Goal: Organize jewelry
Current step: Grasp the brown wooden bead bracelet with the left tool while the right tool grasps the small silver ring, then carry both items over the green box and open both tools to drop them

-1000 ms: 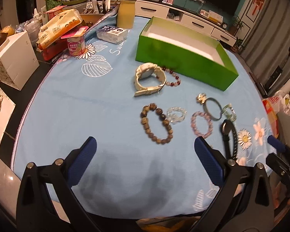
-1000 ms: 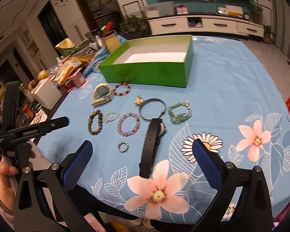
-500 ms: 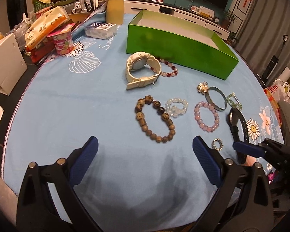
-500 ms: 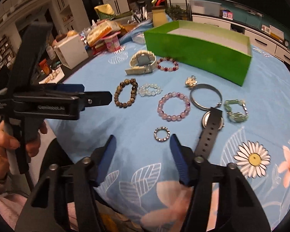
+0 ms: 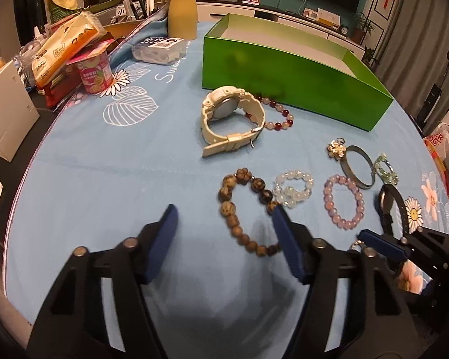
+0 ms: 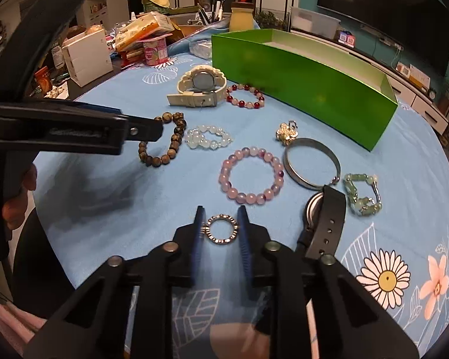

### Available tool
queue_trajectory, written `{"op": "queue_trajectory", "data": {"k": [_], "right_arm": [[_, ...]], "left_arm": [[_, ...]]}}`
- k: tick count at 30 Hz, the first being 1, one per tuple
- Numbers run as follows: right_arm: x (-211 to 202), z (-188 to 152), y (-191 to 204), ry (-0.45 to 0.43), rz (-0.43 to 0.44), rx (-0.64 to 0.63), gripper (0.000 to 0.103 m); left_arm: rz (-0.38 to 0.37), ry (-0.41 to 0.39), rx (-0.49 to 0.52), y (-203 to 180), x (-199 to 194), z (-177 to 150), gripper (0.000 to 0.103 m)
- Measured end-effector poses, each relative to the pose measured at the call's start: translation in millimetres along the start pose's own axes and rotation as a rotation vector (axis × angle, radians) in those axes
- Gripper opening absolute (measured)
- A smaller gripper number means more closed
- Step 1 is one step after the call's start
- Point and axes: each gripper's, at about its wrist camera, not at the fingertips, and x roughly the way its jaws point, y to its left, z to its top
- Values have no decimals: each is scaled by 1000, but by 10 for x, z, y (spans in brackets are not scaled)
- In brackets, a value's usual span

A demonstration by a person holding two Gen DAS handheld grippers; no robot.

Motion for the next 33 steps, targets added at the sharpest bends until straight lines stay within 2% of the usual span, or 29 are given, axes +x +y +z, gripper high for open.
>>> {"op": "queue_trajectory", "data": {"k": [3, 10, 13, 14, 15, 22, 33], "right_arm": [[-7, -9, -28, -6, 10, 15, 21], [-18, 0, -33, -10, 12, 21, 21], [-45, 20, -62, -20, 27, 47, 21], [-65, 30, -75, -27, 28, 52, 21], [-78, 40, -77, -32, 30, 56, 21], [-235, 128, -167, -79, 33, 97, 21], [-494, 265, -383, -138, 84, 197, 21]], "left_arm": [[-4, 13, 0, 12, 66, -1, 47], [26, -28, 58, -11, 122, 12, 34], [16, -42, 104, -45, 133, 13, 23], [10, -44, 109, -39, 139, 16, 15], [-2, -45, 114, -36, 141, 18, 12], [-77, -24, 53, 65, 84, 33, 11], [-165, -114, 2, 50, -447, 214, 11]]}}
